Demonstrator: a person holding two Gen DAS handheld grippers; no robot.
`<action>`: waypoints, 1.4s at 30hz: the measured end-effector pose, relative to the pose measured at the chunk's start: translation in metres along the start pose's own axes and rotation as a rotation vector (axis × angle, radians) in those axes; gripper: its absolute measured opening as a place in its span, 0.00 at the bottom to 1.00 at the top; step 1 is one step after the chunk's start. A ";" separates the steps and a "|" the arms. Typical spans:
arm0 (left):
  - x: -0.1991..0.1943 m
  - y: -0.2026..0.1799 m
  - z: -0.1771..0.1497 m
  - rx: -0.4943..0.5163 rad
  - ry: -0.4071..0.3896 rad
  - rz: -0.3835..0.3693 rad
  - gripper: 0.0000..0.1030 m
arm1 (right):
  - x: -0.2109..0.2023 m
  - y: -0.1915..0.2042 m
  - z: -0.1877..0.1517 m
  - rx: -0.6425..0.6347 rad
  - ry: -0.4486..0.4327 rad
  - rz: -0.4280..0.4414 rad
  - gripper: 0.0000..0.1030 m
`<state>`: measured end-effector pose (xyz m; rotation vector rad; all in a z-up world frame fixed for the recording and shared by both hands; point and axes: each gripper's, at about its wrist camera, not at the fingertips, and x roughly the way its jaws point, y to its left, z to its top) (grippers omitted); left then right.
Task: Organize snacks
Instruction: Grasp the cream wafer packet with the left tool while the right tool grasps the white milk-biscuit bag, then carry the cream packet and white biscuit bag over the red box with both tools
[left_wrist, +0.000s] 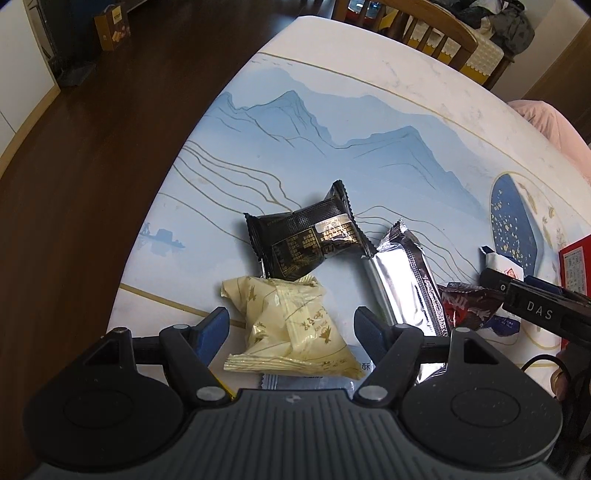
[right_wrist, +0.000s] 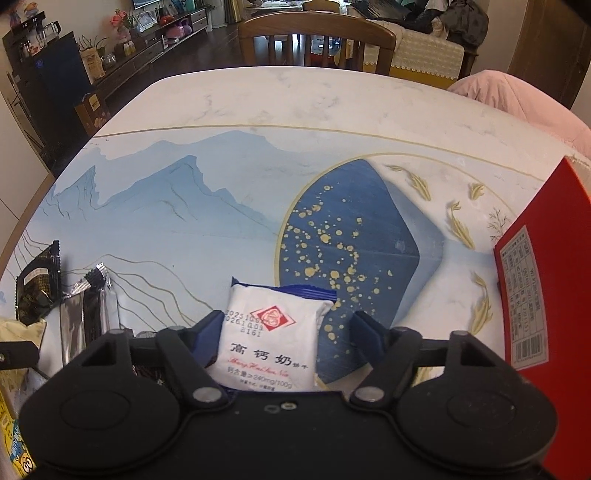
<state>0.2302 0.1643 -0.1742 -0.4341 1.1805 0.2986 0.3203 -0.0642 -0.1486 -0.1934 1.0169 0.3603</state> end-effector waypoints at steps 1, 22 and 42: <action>0.000 0.001 0.000 -0.005 0.001 -0.001 0.71 | -0.001 0.000 -0.001 -0.007 -0.002 -0.005 0.67; -0.006 0.019 -0.005 -0.072 -0.001 -0.019 0.43 | -0.028 -0.023 -0.020 0.046 -0.045 0.010 0.47; -0.080 0.017 -0.031 -0.083 -0.112 -0.113 0.43 | -0.132 -0.046 -0.042 0.081 -0.146 0.118 0.47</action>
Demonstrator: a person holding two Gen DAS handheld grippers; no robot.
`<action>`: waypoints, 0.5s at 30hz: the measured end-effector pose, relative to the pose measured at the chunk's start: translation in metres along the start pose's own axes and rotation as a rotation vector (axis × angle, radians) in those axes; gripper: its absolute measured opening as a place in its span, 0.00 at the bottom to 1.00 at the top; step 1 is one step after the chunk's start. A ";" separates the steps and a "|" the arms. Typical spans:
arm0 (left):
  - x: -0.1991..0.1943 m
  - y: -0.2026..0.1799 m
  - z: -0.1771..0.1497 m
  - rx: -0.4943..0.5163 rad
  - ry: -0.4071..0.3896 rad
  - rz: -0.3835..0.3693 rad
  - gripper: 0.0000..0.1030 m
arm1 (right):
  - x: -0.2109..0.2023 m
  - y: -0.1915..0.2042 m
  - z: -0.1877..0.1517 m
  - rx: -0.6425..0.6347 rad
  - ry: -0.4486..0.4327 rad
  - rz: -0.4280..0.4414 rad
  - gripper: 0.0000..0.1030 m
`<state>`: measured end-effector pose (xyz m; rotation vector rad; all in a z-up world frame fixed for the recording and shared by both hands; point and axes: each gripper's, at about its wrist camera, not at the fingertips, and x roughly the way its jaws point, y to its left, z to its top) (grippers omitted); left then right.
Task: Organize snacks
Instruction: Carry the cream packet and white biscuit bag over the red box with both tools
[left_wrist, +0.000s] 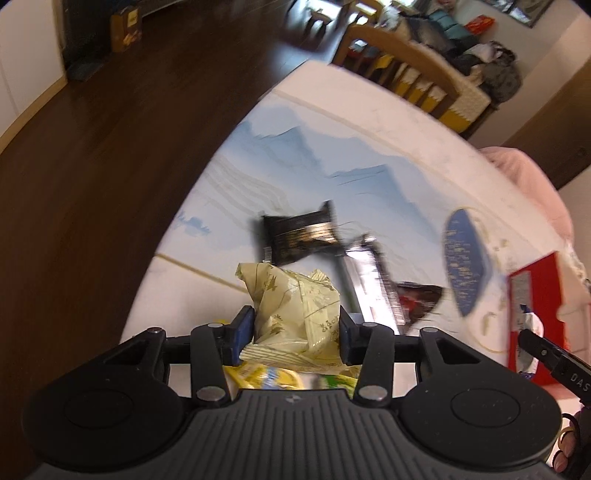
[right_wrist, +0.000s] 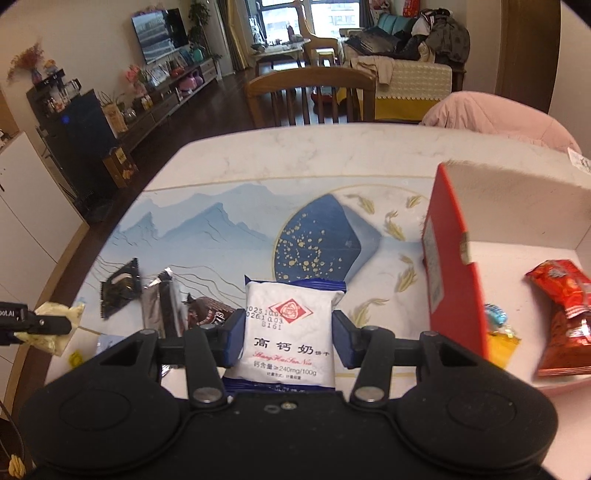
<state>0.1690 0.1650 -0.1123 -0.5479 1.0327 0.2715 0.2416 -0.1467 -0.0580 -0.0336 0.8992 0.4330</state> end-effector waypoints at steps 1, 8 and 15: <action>-0.006 -0.006 -0.001 0.014 -0.011 -0.011 0.43 | -0.007 -0.001 0.000 -0.003 -0.007 0.001 0.47; -0.042 -0.061 -0.008 0.137 -0.077 -0.100 0.43 | -0.051 -0.022 0.005 0.005 -0.063 -0.004 0.47; -0.059 -0.124 -0.020 0.273 -0.109 -0.181 0.43 | -0.084 -0.059 0.007 0.043 -0.110 -0.037 0.47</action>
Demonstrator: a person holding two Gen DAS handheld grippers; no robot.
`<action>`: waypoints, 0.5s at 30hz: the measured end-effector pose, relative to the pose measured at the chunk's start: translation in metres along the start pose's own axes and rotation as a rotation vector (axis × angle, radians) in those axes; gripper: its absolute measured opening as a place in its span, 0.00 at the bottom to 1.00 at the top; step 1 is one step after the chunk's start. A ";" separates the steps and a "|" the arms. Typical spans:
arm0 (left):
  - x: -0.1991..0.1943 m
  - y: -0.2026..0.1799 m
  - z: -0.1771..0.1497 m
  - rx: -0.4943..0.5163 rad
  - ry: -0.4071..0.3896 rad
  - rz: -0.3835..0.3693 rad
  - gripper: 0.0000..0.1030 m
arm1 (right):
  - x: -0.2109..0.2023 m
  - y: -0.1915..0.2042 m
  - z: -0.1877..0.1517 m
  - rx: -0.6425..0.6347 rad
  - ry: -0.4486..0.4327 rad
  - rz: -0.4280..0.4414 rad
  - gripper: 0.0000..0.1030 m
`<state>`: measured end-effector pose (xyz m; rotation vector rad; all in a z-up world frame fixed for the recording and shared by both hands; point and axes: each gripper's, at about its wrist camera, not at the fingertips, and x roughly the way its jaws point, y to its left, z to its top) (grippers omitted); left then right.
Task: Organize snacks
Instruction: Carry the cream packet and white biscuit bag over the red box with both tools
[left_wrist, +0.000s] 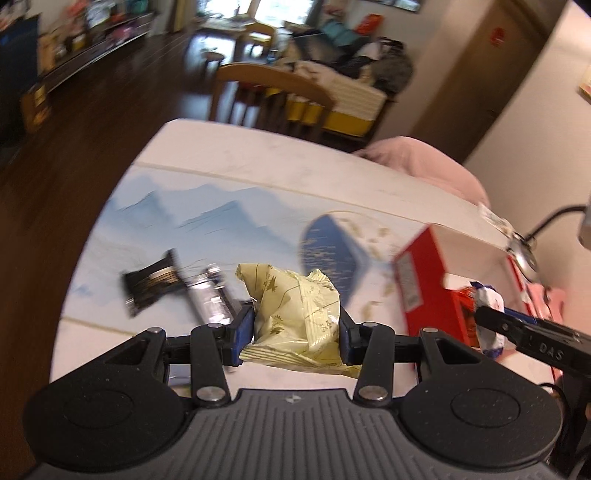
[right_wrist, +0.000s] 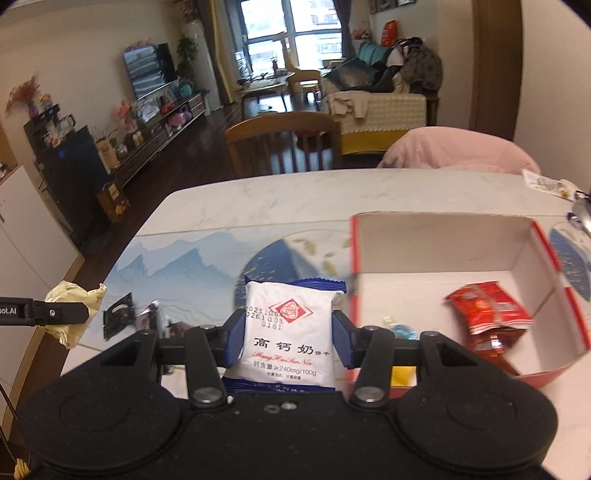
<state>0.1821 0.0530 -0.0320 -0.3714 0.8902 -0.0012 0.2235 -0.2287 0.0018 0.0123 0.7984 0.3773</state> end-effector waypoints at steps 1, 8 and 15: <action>0.001 -0.009 0.001 0.018 -0.002 -0.010 0.43 | -0.003 -0.005 0.001 0.006 -0.005 -0.006 0.47; 0.017 -0.074 0.005 0.123 0.000 -0.058 0.43 | -0.016 -0.050 0.008 0.034 -0.034 -0.051 0.47; 0.041 -0.139 0.007 0.226 0.013 -0.096 0.43 | -0.016 -0.095 0.014 0.053 -0.040 -0.104 0.47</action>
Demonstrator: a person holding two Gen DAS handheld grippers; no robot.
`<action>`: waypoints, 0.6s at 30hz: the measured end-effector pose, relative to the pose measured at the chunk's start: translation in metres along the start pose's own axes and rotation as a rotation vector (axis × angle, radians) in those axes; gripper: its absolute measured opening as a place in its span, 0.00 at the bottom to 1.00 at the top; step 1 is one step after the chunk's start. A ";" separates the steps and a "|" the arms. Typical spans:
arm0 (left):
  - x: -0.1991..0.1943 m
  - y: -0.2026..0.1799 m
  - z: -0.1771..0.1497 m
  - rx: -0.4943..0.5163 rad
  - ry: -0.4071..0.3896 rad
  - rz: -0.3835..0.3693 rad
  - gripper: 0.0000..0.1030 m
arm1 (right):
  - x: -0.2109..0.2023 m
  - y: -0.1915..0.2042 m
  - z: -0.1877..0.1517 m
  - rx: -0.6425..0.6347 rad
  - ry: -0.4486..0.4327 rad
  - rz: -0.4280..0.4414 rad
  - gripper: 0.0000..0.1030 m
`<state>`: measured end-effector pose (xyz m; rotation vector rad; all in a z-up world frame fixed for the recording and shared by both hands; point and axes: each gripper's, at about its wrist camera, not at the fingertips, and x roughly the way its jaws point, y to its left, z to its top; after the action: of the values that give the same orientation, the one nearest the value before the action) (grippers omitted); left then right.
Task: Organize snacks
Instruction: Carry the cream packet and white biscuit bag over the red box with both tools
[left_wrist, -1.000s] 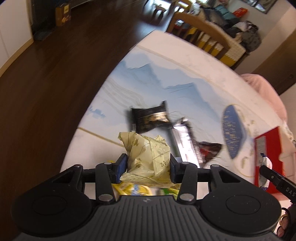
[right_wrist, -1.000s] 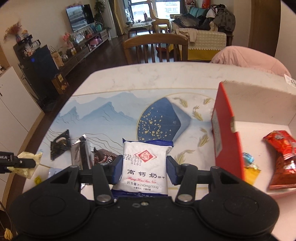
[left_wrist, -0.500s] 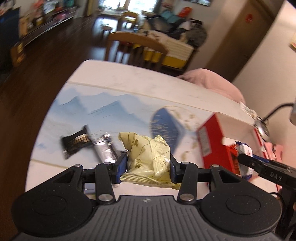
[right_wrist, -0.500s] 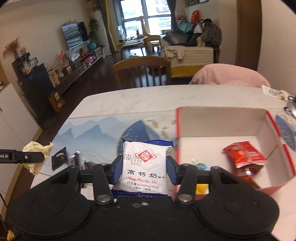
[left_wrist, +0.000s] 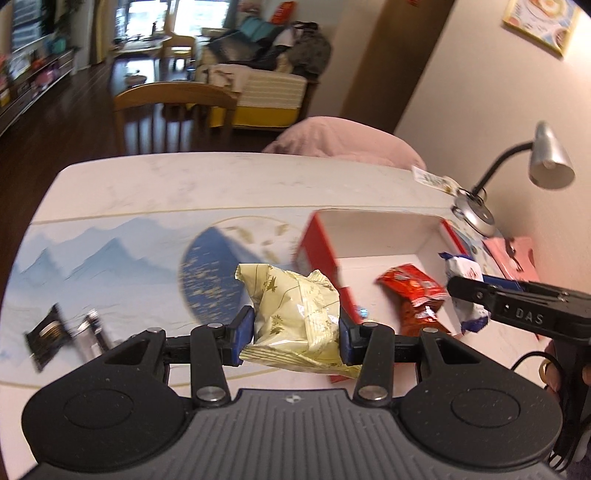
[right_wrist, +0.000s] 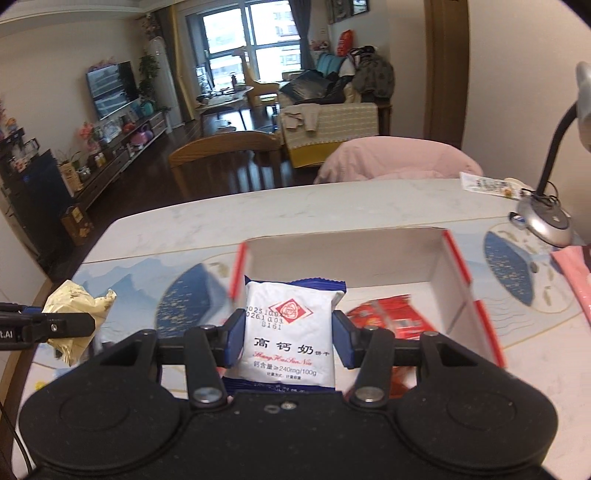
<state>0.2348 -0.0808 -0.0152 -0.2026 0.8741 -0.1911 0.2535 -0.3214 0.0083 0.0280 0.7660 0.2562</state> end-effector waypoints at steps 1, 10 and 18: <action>0.005 -0.008 0.002 0.013 0.004 -0.003 0.43 | 0.001 -0.007 0.001 0.002 0.001 -0.006 0.47; 0.057 -0.067 0.010 0.121 0.064 -0.015 0.43 | 0.023 -0.065 -0.001 0.036 0.039 -0.054 0.47; 0.110 -0.095 0.028 0.172 0.122 0.023 0.43 | 0.042 -0.094 -0.012 0.017 0.100 -0.061 0.47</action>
<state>0.3176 -0.1970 -0.0550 -0.0209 0.9758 -0.2581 0.2944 -0.4029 -0.0403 0.0081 0.8675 0.1940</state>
